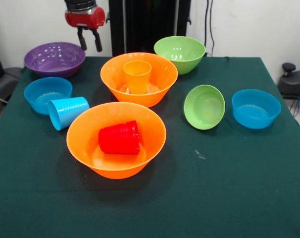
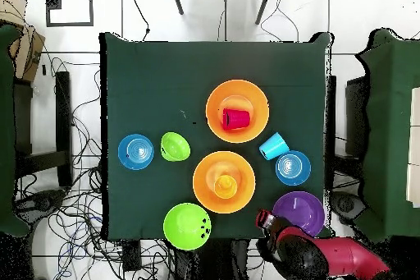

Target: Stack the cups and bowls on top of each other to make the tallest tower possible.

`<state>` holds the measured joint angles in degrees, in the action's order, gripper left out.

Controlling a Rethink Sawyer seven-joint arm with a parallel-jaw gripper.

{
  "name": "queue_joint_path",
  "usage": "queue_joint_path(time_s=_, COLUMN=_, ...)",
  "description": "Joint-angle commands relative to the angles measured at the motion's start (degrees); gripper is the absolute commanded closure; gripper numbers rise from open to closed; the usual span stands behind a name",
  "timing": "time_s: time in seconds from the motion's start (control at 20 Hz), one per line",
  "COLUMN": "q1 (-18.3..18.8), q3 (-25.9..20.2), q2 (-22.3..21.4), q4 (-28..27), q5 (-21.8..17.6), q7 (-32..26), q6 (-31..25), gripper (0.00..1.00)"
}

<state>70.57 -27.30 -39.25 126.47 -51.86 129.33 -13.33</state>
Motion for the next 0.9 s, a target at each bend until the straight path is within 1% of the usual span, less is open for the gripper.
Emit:
queue_joint_path(time_s=0.05, q1=-5.36, q3=-1.44, q2=3.42, q4=-8.73, q5=-7.11, q7=-9.75, q6=-5.18, gripper=0.00)
queue_joint_path(time_s=0.15, q1=-7.71, q3=0.38, q2=2.35, q4=-9.36, q5=-8.30, q7=-7.41, q6=-4.50, gripper=0.00)
queue_joint_path(time_s=0.4, q1=-16.18, q3=7.14, q2=-1.87, q4=-10.58, q5=-12.75, q7=-0.73, q6=-3.06, gripper=0.00)
queue_joint_path(time_s=0.45, q1=-16.74, q3=7.72, q2=-2.56, q4=-10.48, q5=-12.71, q7=-0.65, q6=-3.17, gripper=0.00)
queue_joint_path(time_s=0.65, q1=-17.85, q3=8.89, q2=-6.02, q4=-9.20, q5=-11.38, q7=-2.29, q6=-4.20, gripper=0.00)
queue_joint_path(time_s=0.9, q1=-14.64, q3=5.82, q2=-11.53, q4=-5.46, q5=-5.67, q7=-8.71, q6=-7.72, gripper=0.00)
